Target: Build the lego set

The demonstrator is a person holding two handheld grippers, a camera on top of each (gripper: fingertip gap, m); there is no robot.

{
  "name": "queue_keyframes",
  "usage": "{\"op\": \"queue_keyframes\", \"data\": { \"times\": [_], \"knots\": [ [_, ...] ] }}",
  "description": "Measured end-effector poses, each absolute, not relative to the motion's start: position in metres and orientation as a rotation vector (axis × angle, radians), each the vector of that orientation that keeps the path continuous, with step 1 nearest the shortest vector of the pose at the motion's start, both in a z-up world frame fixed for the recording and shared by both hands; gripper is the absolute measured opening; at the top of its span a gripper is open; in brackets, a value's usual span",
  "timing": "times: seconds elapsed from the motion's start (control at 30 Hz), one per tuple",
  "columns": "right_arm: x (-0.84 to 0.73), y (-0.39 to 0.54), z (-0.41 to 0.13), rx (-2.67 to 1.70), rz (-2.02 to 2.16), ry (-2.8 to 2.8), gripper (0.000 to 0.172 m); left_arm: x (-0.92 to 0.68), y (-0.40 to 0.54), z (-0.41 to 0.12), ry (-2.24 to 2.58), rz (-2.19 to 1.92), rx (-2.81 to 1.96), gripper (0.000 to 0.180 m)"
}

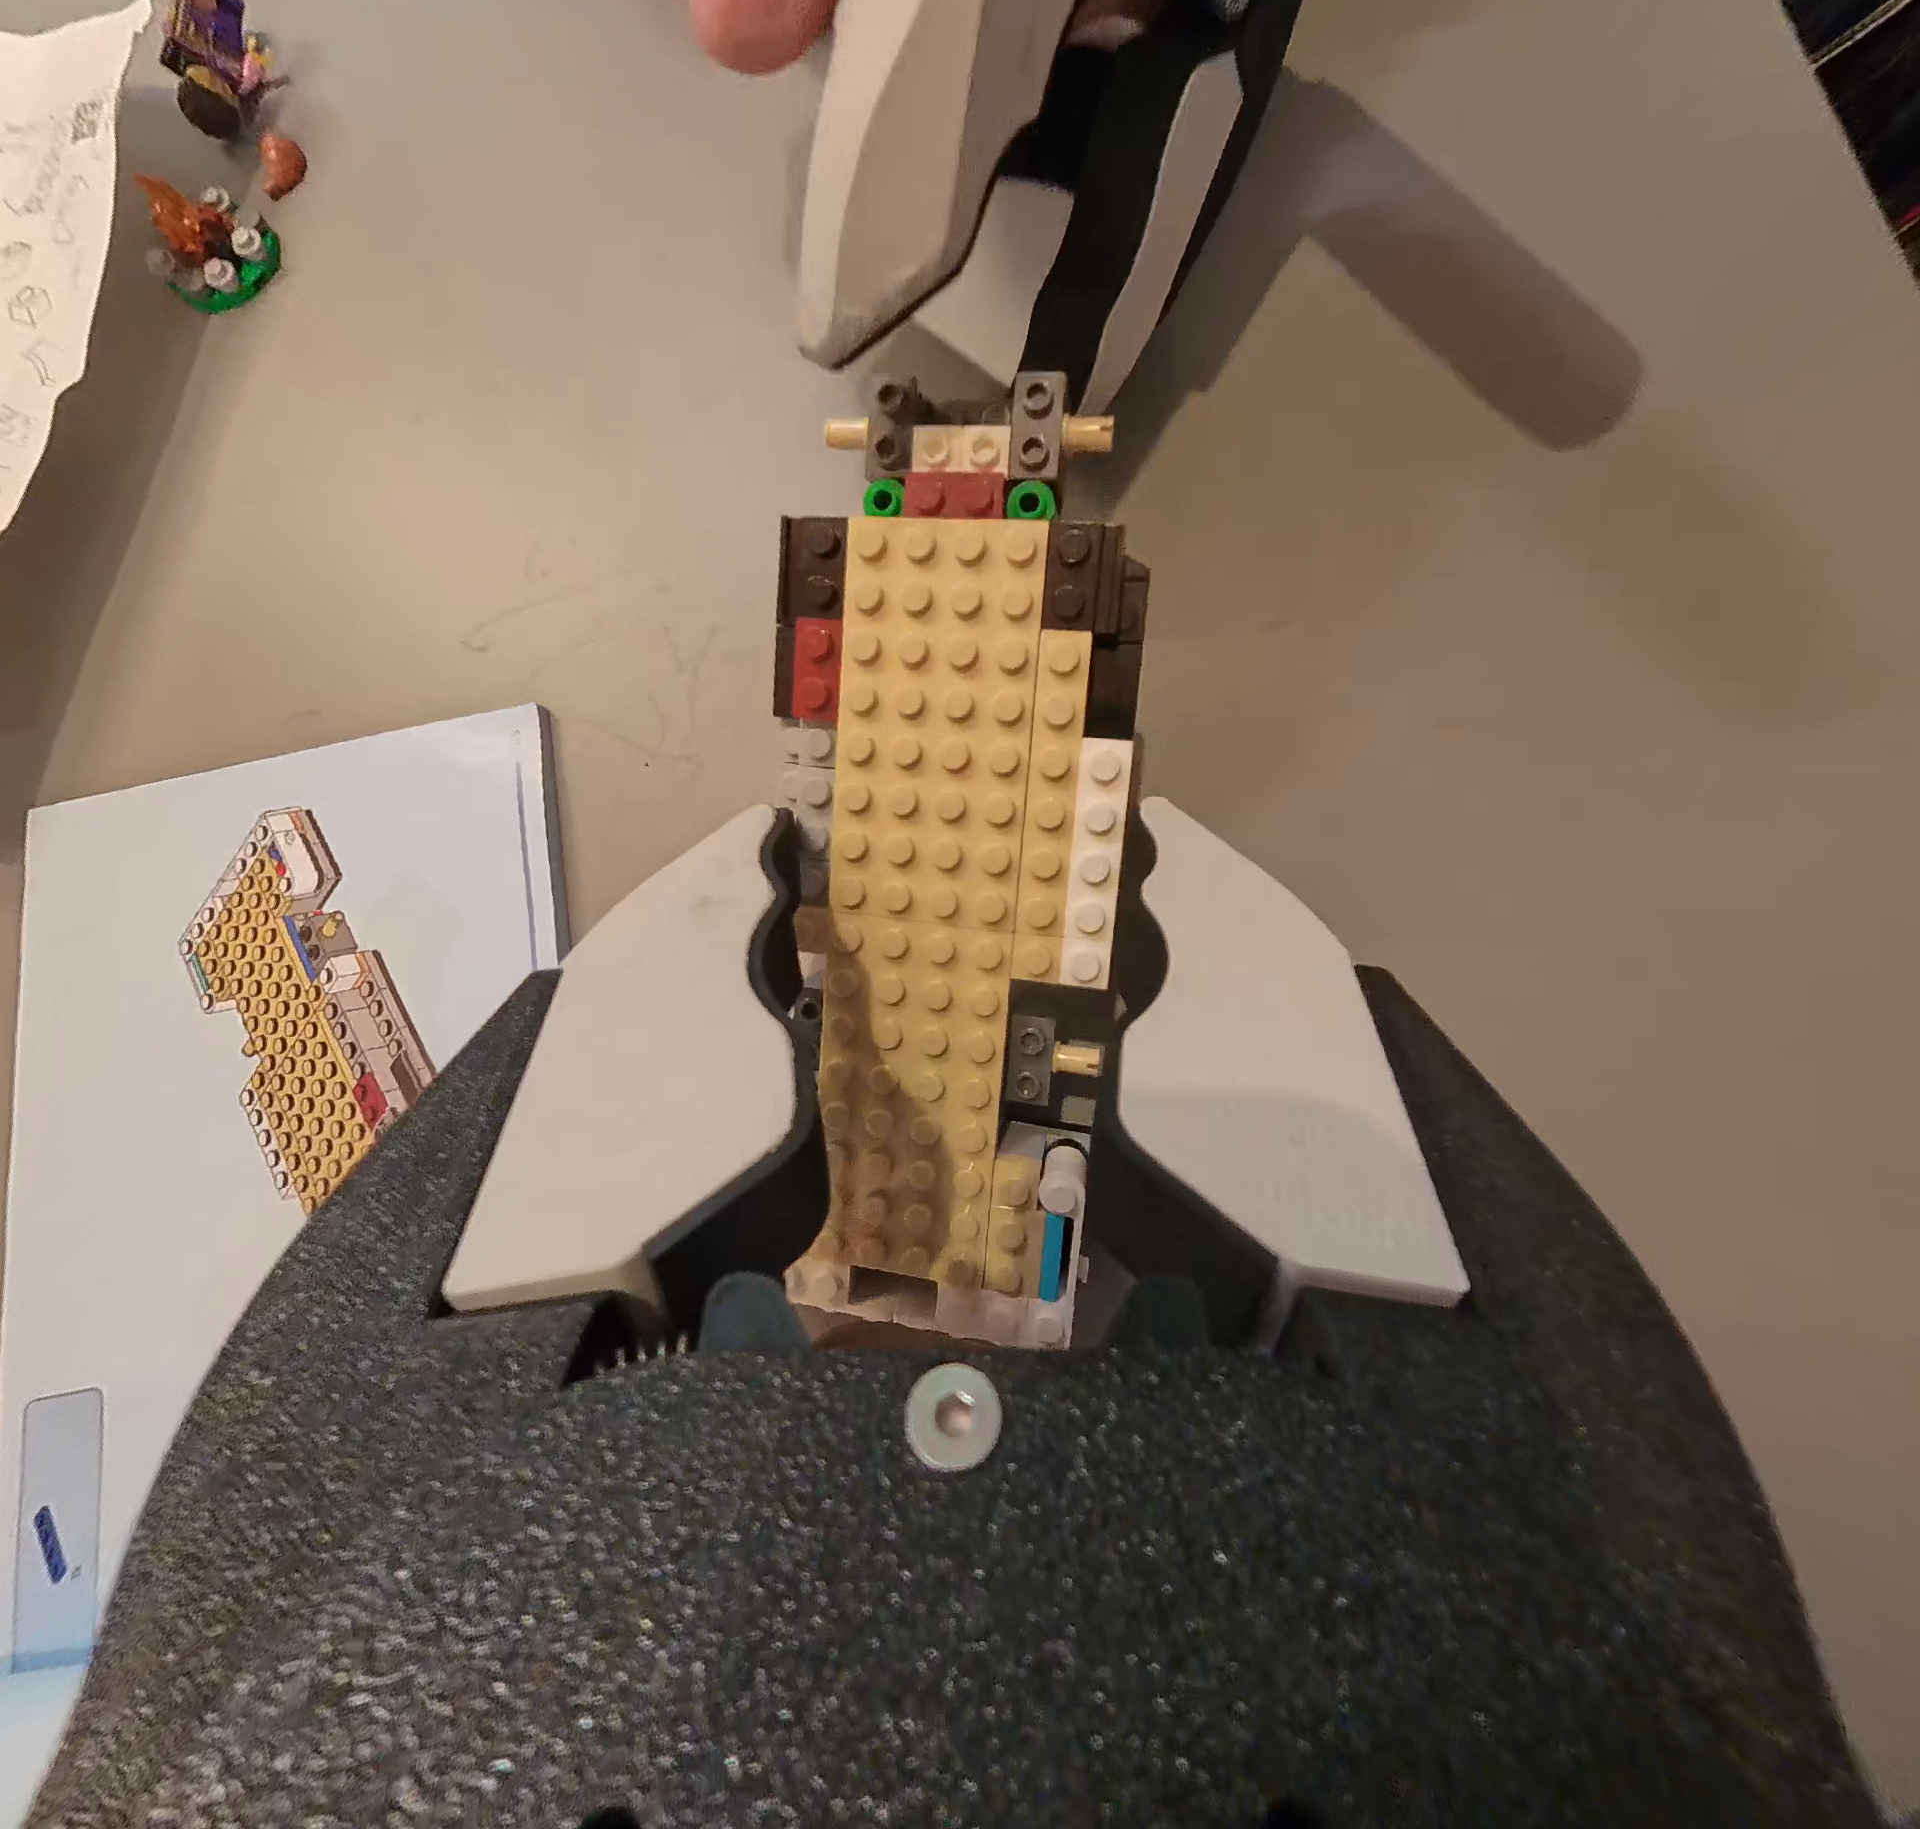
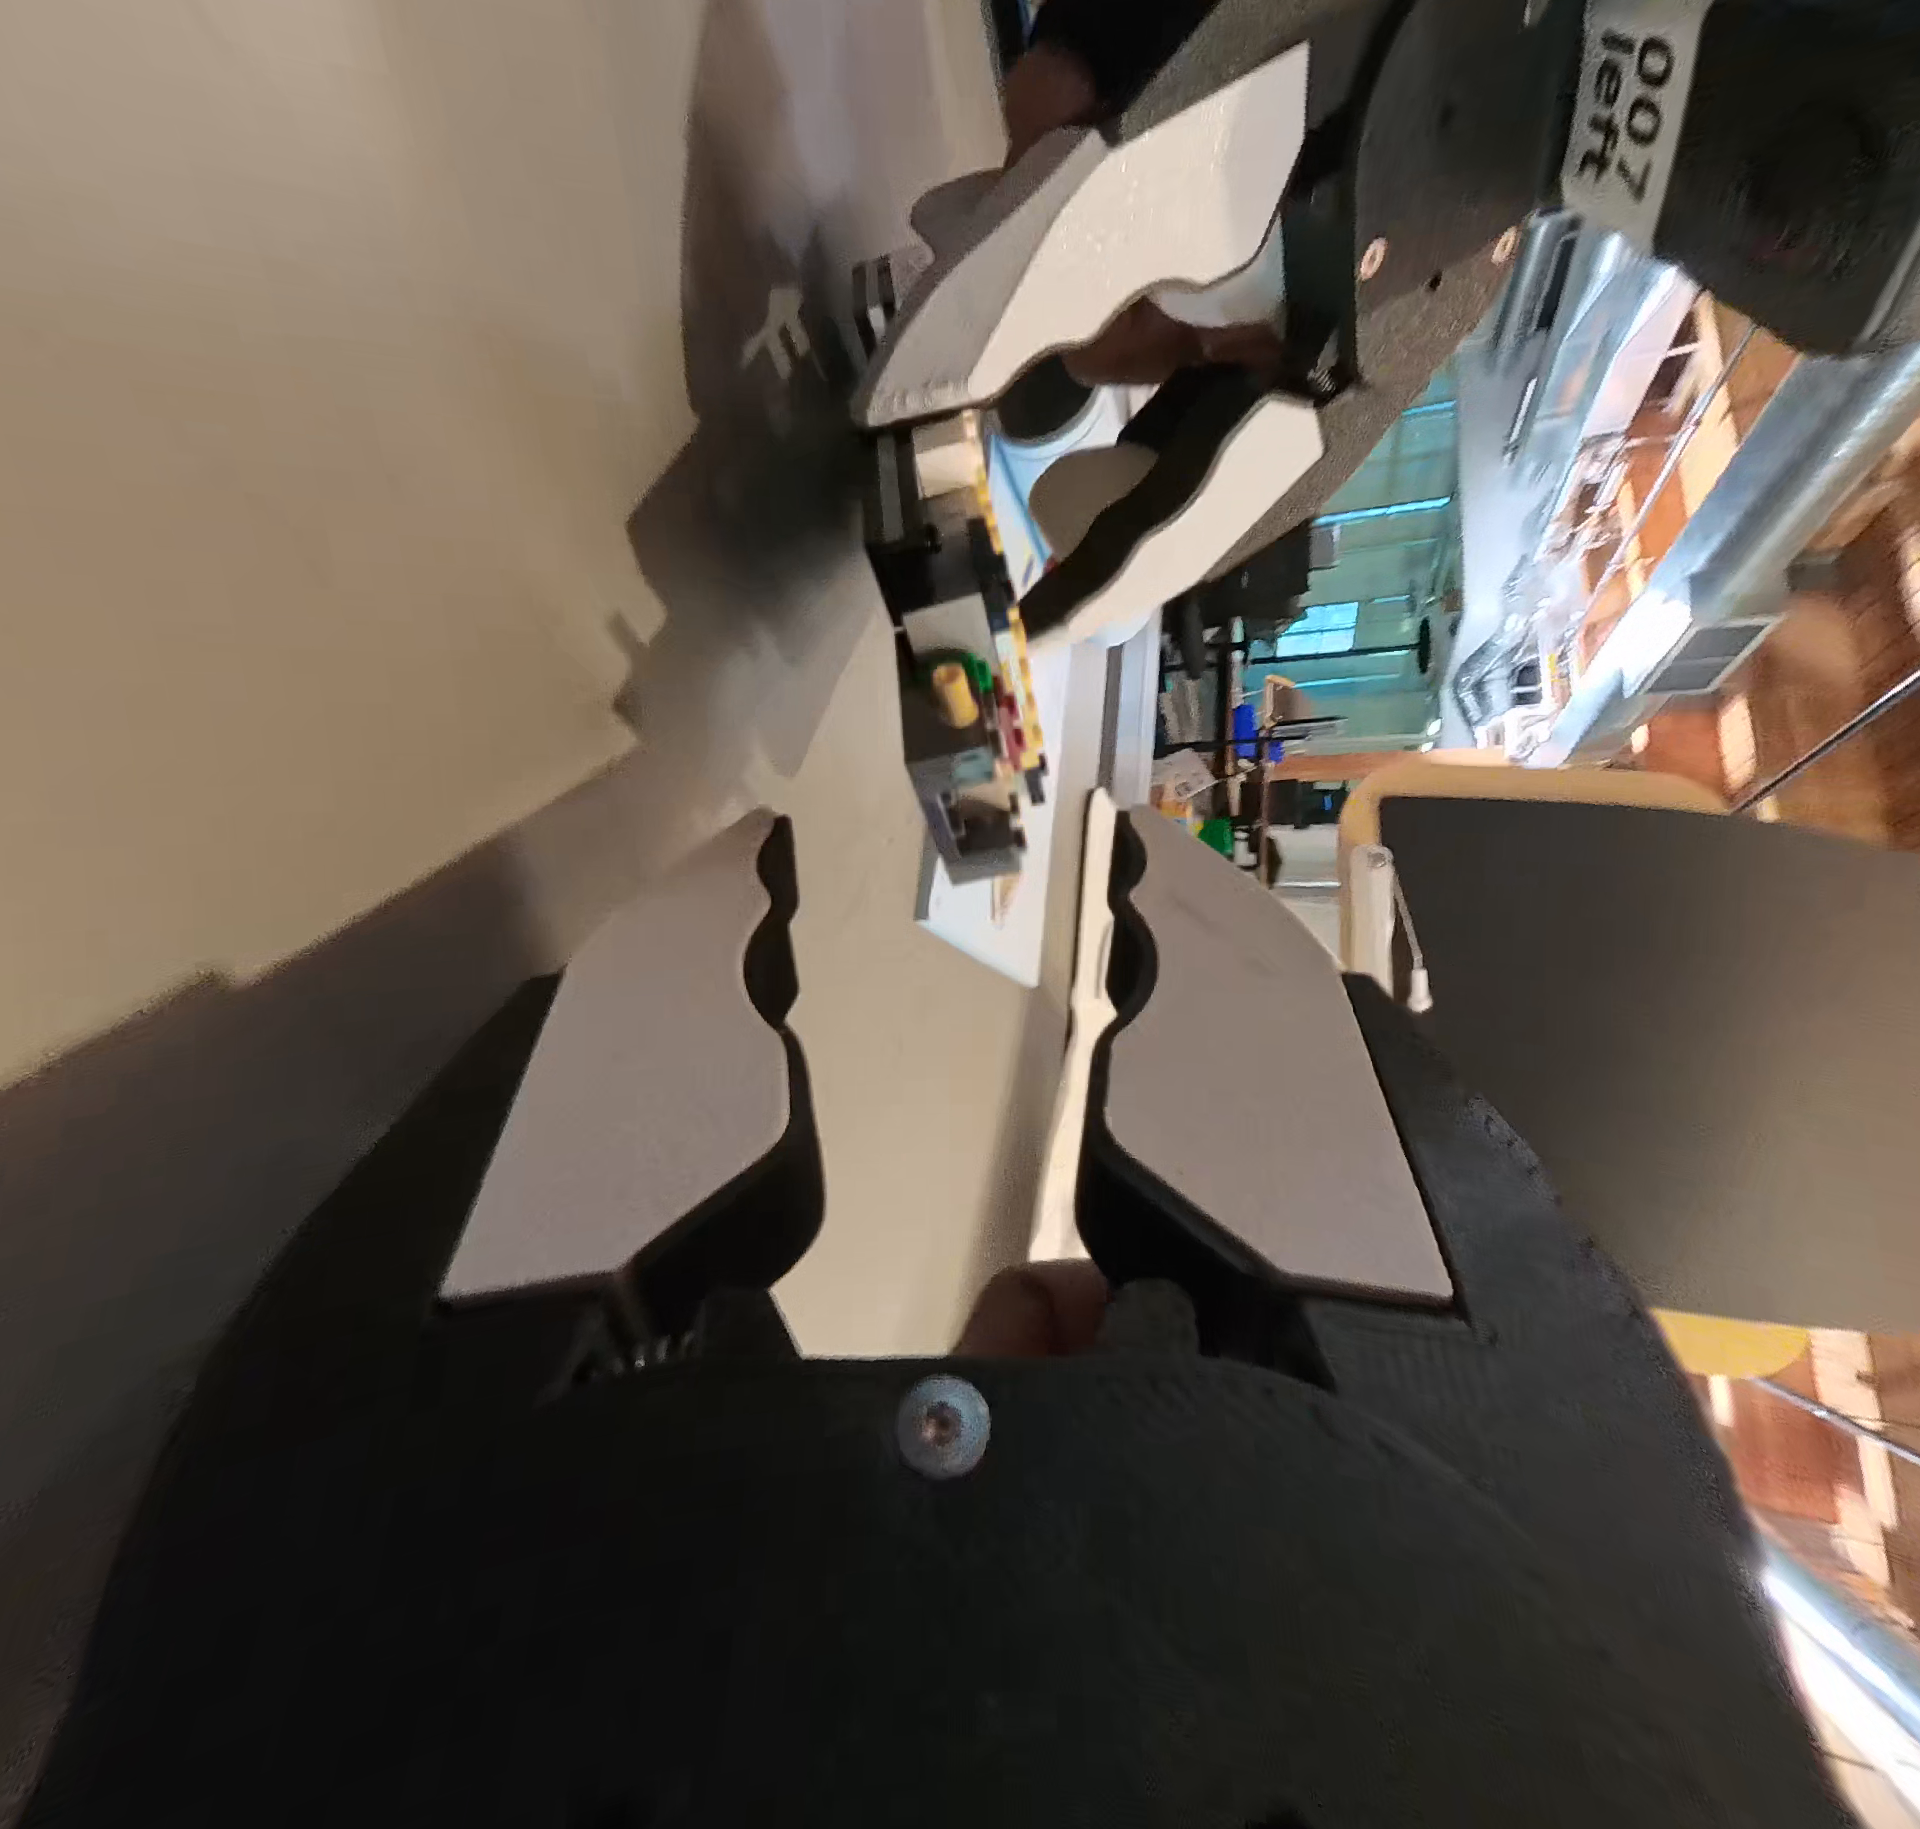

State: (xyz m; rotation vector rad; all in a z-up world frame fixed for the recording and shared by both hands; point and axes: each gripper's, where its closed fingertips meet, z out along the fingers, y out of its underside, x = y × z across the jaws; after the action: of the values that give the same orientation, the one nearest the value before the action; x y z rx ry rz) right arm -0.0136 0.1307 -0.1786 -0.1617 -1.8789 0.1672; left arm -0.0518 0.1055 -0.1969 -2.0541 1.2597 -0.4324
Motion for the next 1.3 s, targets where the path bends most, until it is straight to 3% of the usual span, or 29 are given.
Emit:
{"op": "queue_keyframes", "data": {
  "times": [0.1,0.23,0.47,0.73,0.93,1.13,1.3],
  "knots": [
    [-0.016,0.121,-0.171,-0.106,0.169,-1.854,0.051,-0.048,0.103,-0.195,1.278,-0.441,-2.032,0.059],
    [-0.015,0.118,-0.171,-0.095,0.152,-1.889,0.02,-0.045,0.102,-0.194,1.278,-0.426,-2.007,0.059],
    [-0.019,0.122,-0.157,-0.18,0.136,-1.877,0.018,-0.053,0.106,-0.174,1.1,-0.183,-1.9,0.071],
    [-0.029,0.126,-0.139,-0.313,0.127,-1.842,0.019,-0.051,0.109,-0.166,0.818,0.332,-1.732,0.07],
    [-0.034,0.122,-0.134,-0.368,0.135,-1.828,0.019,-0.054,0.121,-0.169,0.667,0.505,-1.743,0.06],
    [-0.037,0.119,-0.125,-0.382,0.179,-1.81,0.019,-0.068,0.126,-0.157,0.574,0.507,-1.726,0.03],
    [-0.044,0.12,-0.104,-0.41,0.234,-1.739,0.022,-0.074,0.126,-0.144,0.501,0.366,-1.73,0.026]
  ]
}}
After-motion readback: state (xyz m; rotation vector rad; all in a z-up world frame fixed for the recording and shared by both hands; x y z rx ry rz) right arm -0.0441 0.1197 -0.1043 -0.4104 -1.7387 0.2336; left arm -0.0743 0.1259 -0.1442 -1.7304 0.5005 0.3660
